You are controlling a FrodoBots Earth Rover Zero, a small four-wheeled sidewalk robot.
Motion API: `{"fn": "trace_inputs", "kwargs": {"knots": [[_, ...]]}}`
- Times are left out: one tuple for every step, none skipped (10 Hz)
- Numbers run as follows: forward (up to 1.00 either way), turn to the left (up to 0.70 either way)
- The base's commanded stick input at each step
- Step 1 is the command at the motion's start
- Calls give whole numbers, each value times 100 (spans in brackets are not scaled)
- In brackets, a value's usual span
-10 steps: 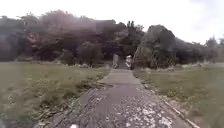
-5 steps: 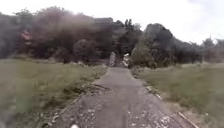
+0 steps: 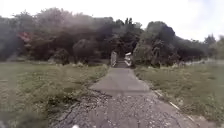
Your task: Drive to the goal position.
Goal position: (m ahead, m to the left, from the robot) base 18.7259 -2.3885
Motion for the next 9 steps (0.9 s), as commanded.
{"fn": "trace_inputs", "kwargs": {"knots": [[85,0],[85,0],[85,0],[85,0],[85,0],[85,0],[85,0],[85,0],[85,-17]]}}
